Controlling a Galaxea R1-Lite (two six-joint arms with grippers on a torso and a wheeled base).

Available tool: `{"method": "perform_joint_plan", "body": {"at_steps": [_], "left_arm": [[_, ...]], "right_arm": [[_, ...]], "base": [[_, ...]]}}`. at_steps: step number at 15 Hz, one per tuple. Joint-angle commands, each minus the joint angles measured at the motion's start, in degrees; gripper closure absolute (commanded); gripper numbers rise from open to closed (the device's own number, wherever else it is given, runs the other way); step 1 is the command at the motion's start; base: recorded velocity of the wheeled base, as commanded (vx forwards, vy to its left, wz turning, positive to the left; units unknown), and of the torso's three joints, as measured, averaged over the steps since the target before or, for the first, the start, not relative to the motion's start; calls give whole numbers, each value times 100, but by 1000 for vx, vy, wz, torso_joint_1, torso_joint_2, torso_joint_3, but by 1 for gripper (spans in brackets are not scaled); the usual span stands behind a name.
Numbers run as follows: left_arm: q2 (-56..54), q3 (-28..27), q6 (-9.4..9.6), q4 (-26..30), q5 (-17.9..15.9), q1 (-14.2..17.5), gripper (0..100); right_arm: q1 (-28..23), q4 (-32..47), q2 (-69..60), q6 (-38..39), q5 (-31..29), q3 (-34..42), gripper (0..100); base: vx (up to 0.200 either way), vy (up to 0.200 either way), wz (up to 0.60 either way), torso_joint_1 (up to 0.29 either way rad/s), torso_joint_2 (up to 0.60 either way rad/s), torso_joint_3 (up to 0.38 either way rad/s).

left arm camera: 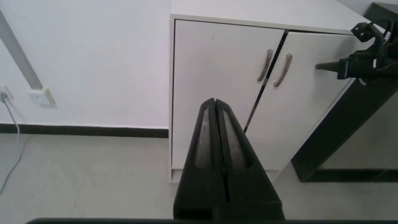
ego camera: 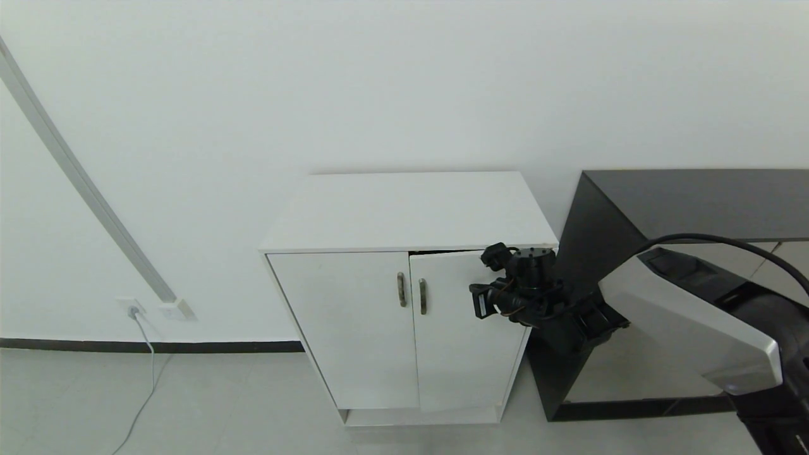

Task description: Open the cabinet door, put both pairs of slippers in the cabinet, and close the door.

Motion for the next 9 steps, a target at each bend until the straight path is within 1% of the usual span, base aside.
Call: {"method": "perform_joint_plan", "body": {"at_steps": [1, 4, 5, 9], "left_arm": [[4, -2, -1, 2, 2, 1, 100], [4, -2, -1, 2, 2, 1, 100], [4, -2, -1, 2, 2, -8, 100], [4, -2, -1, 2, 2, 1, 100]], "right_arm": [[3, -2, 37, -6, 2, -90, 100], [3, 68, 160, -6, -33, -301, 100], [3, 138, 187, -6, -139, -389, 100], [3, 147, 196, -6, -148, -398, 100]], "base": [[0, 0, 0, 0, 0, 0], [0, 0, 0, 0, 0, 0], [0, 0, 0, 0, 0, 0], [0, 0, 0, 0, 0, 0]]}}
